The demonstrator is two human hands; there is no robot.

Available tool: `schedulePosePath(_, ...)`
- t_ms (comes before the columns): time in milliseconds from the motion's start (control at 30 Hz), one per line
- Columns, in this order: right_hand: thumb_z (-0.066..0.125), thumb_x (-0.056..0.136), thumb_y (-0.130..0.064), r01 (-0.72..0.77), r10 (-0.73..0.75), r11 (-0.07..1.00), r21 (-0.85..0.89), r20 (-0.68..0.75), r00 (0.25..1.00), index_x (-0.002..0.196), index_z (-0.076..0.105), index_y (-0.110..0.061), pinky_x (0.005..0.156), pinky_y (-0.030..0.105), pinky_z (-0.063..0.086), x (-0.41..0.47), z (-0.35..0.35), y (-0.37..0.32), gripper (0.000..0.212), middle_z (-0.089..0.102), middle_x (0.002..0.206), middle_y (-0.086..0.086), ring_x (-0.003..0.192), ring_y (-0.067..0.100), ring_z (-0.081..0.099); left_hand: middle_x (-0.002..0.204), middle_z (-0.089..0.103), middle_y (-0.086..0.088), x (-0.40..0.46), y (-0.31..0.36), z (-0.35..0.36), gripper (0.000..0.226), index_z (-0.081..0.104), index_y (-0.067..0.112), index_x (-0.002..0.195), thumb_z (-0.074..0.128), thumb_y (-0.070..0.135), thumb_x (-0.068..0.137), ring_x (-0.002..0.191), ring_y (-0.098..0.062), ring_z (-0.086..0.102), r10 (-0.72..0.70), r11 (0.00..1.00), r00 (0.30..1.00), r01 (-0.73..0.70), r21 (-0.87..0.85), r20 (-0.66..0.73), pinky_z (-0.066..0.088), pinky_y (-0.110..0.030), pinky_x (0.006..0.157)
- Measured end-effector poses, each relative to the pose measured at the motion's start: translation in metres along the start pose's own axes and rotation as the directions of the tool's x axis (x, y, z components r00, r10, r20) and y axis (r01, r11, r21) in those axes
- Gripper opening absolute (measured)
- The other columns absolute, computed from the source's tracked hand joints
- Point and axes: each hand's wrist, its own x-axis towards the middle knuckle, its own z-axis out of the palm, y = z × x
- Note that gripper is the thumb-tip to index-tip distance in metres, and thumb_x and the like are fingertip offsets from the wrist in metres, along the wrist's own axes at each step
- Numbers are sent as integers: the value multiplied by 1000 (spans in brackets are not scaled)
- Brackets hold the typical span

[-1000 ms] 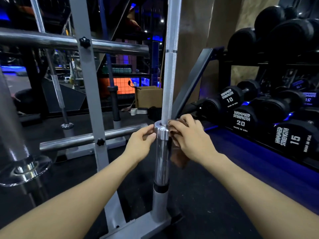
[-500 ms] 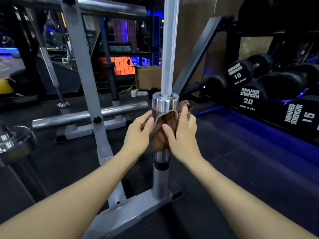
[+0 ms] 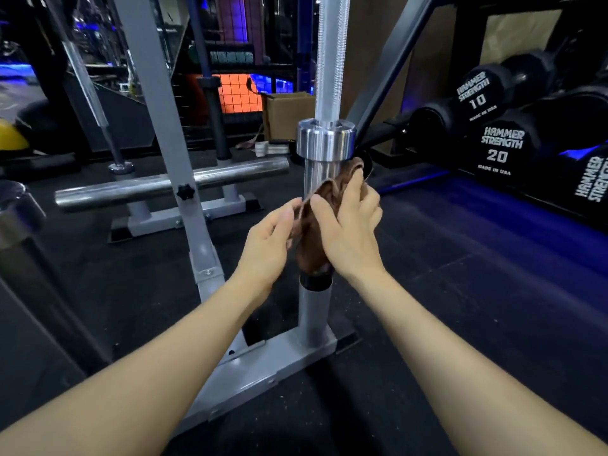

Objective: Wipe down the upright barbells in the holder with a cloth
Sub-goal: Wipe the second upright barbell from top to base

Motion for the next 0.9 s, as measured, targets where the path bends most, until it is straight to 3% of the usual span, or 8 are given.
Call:
schedulePosePath(133, 32, 97, -53, -36, 33, 999, -36, -100, 994, 152, 3, -26, 98, 43, 33, 6, 15, 10, 68, 15, 151, 4, 131, 25, 20, 125, 63, 6, -5, -7, 4, 41, 54, 22, 131, 31, 38, 102, 118, -4, 56, -28, 999, 1000, 29, -41, 10, 47, -23, 95)
schedulePosePath(333, 36, 100, -40, -100, 100, 995, 12, 3, 995, 152, 13, -24, 100, 39, 34, -5, 18, 33, 58, 21, 147, 5, 128, 26, 25, 126, 57, 19, -4, -5, 3, 33, 55, 32, 123, 32, 40, 101, 119, 1, 52, -55, 998, 998, 55, -7, -38, 40, -32, 106)
schedulePosePath(433, 38, 100, -37, 4, -2, 1000, 13, -165, 986, 152, 17, -18, 97, 37, 33, 7, 16, 13, 58, 25, 142, 9, 125, 27, 27, 130, 58, 12, -2, -4, 2, 38, 54, 27, 129, 32, 40, 101, 121, -3, 52, -50, 999, 999, 49, -13, -6, 39, -37, 108)
schedulePosePath(533, 40, 98, -42, 51, -84, 990, -131, -257, 963, 152, 11, -16, 93, 42, 39, 15, 22, 7, 67, 25, 143, 11, 124, 30, 30, 126, 63, 11, 1, -8, 2, 41, 54, 26, 132, 31, 40, 101, 120, -3, 54, -52, 999, 998, 52, -5, 19, 40, -38, 107)
schedulePosePath(633, 42, 93, -47, -16, -15, 980, -199, -150, 989, 152, 5, -21, 94, 46, 45, -2, 33, 33, 75, 22, 145, 9, 126, 29, 31, 125, 61, 16, 1, -15, 2, 40, 55, 34, 127, 30, 46, 99, 120, 0, 53, -72, 997, 997, 71, 27, 30, 38, -39, 108)
schedulePosePath(767, 47, 96, -41, -92, 104, 981, -171, 58, 993, 152, 1, -19, 105, 45, 34, -14, 37, 55, 76, 20, 143, 12, 127, 32, 28, 118, 59, 32, -2, -14, 3, 30, 55, 49, 115, 29, 46, 99, 114, 11, 51, -103, 994, 994, 101, 49, 47, 36, -36, 107)
schedulePosePath(900, 48, 97, -37, -53, 56, 991, -123, 22, 998, 152, 8, -13, 104, 39, 33, -5, 23, 34, 72, 25, 137, 16, 123, 35, 34, 114, 63, 29, -3, -11, 3, 30, 58, 47, 111, 30, 44, 100, 115, 6, 54, -120, 993, 991, 121, -4, 65, 42, -33, 103)
